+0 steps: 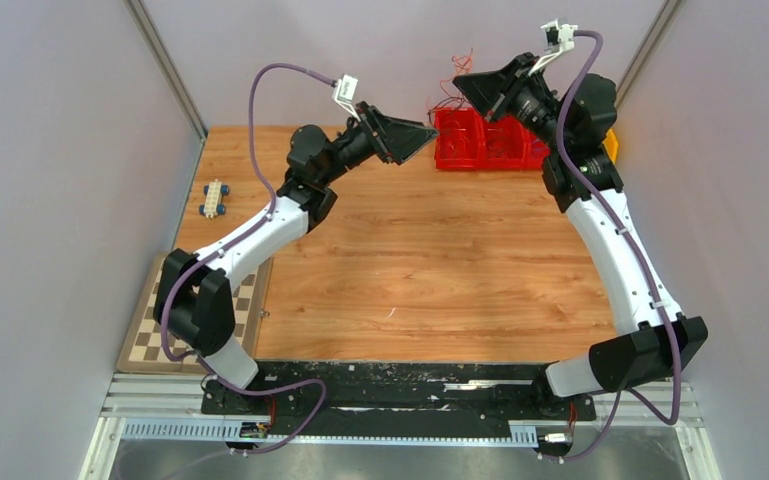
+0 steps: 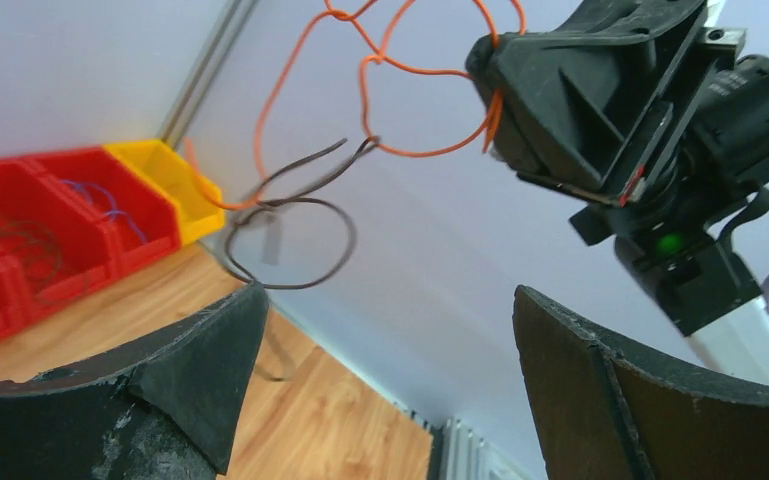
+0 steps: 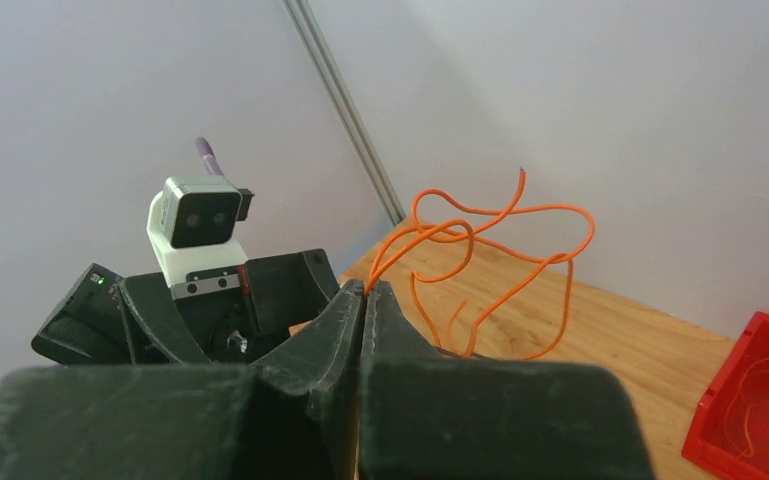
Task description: Untangle the cables
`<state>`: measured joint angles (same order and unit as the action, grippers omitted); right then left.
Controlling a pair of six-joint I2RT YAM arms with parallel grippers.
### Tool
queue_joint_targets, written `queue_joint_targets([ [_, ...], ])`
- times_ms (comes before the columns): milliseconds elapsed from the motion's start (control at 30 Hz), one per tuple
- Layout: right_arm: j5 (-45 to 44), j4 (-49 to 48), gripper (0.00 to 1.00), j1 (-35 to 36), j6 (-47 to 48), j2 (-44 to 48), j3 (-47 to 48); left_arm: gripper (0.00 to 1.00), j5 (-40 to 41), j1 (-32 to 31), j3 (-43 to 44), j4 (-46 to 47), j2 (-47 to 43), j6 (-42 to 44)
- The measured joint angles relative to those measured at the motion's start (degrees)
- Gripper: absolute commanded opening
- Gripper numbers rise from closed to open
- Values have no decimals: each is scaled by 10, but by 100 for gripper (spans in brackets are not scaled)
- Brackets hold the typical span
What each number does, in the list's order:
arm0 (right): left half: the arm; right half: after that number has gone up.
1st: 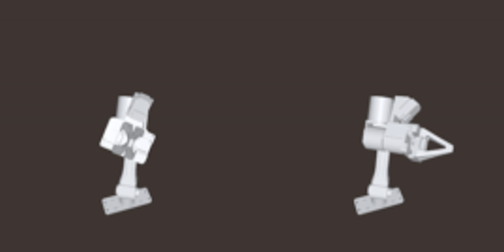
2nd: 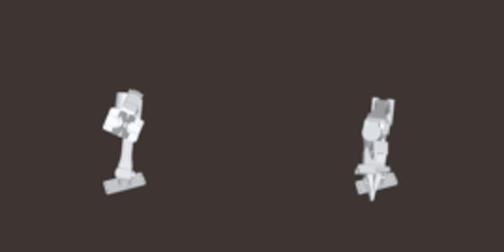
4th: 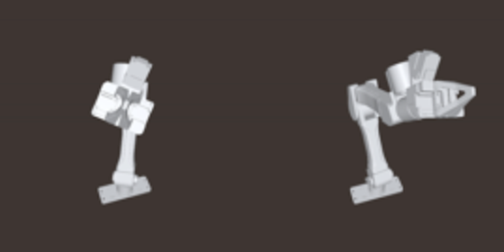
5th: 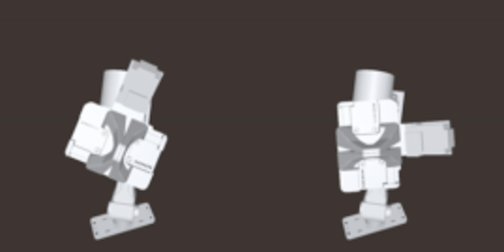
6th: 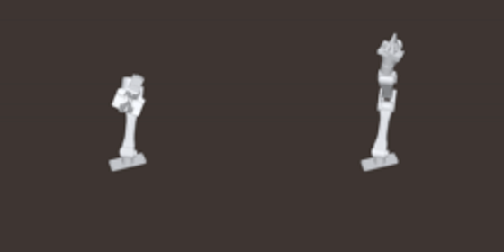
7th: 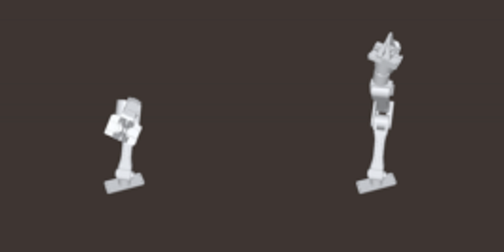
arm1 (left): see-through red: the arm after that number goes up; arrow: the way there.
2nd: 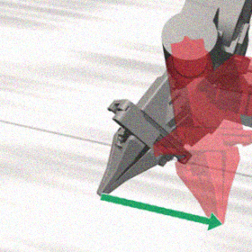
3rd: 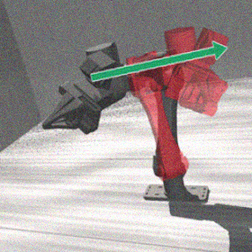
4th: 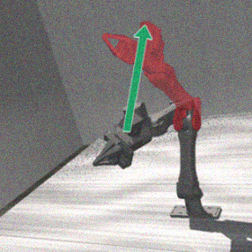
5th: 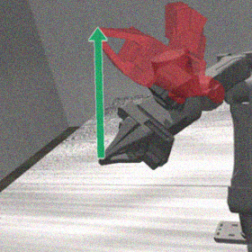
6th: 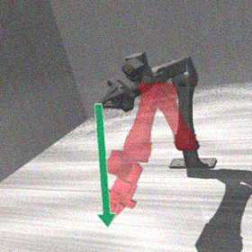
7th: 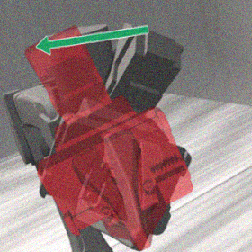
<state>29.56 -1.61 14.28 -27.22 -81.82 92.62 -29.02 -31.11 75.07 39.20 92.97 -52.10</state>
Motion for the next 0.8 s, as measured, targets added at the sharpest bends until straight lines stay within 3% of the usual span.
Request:
queue_joint_targets([
  [233, -2, -10, 0, 29, -19, -1, -14, 99, 40, -27, 22, -18, 27, -44],
  [400, -15, -14, 0, 44, -32, 0, -19, 87, 74, -26, 22, -52, 47, -67],
  [800, -41, -23, 0, 71, -50, 11, -39, 79, 106, -22, 23, -72, 53, -94],
])
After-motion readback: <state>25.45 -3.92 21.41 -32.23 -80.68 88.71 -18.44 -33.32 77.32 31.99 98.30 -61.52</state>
